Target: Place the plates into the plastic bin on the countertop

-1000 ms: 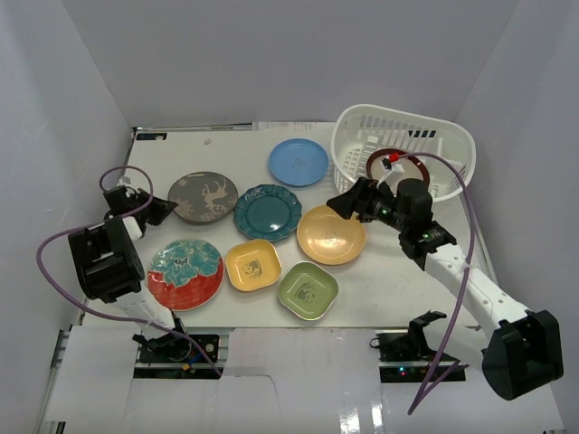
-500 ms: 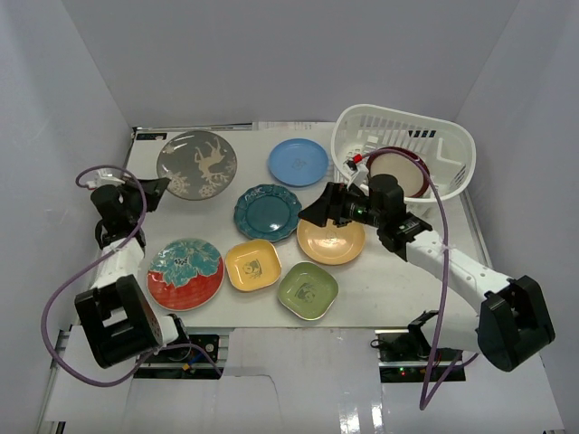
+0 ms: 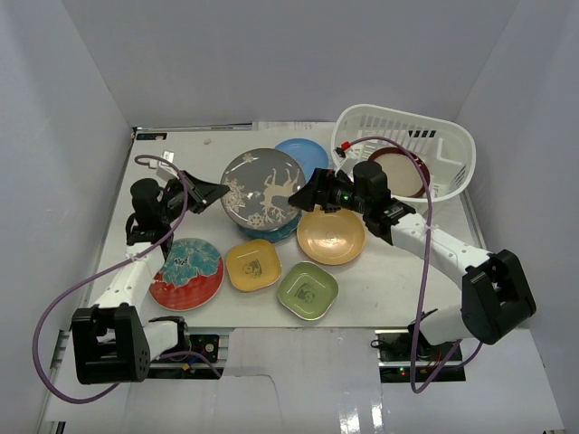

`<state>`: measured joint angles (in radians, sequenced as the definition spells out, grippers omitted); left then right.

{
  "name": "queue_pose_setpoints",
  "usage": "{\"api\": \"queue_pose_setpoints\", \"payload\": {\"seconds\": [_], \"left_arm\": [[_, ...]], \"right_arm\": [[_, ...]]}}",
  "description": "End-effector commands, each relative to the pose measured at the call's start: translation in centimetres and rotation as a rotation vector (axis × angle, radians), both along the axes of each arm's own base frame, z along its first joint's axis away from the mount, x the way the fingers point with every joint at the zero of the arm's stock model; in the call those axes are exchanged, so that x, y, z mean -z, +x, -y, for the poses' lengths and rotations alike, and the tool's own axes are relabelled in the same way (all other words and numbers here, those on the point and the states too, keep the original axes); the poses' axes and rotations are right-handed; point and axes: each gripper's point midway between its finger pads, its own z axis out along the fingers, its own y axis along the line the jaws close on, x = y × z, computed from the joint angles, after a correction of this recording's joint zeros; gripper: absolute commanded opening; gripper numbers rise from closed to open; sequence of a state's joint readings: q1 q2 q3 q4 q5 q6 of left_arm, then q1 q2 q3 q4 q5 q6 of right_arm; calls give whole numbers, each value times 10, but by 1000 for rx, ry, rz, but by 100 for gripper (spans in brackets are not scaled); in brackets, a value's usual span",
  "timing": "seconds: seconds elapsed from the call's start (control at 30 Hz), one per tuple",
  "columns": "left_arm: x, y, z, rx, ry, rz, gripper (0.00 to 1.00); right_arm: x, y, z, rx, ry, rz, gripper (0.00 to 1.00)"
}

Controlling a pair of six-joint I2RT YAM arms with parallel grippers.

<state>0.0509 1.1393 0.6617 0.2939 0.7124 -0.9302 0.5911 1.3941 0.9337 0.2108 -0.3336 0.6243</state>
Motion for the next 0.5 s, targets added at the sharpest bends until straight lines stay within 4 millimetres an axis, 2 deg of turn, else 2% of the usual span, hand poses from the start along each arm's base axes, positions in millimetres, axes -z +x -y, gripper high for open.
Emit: {"api": "queue_pose_setpoints", "payload": {"seconds": [0.0, 0.03, 0.07, 0.13, 0.17, 0.2, 0.23, 0.27, 0.33, 0.37, 0.47], "left_arm": [[-50, -19, 23, 129, -18, 165, 0], [-49, -19, 23, 135, -17, 163, 0], [-47, -24, 33, 179, -20, 155, 0], [-42, -25, 42, 213, -26, 134, 0], [-41, -26, 44, 224, -23, 135, 0], [-38, -28, 48, 239, -22, 127, 0], [-37, -28, 49, 242, -19, 125, 0], [-36, -29, 51, 249, -14, 120, 0], [-37, -31, 52, 262, -9, 121, 8], [-34, -32, 53, 269, -1, 118, 21], [-30, -35, 52, 268, 29, 93, 48]], "right_arm": [[-24, 15, 1, 51, 33, 78, 96], [-23, 13, 0, 44, 41, 76, 94], [-25, 12, -1, 42, 54, 70, 88], [-32, 11, -4, 29, 88, 78, 70], [-33, 10, -5, 20, 101, 75, 55], [-36, 8, -7, 5, 124, 63, 46], [-39, 8, -7, 4, 139, 61, 24], [-42, 8, -6, 5, 152, 57, 16], [-50, 10, -4, 11, 179, 49, 8], [-52, 13, 0, 28, 187, 48, 8], [-76, 19, 14, 70, 248, 63, 8]]}}
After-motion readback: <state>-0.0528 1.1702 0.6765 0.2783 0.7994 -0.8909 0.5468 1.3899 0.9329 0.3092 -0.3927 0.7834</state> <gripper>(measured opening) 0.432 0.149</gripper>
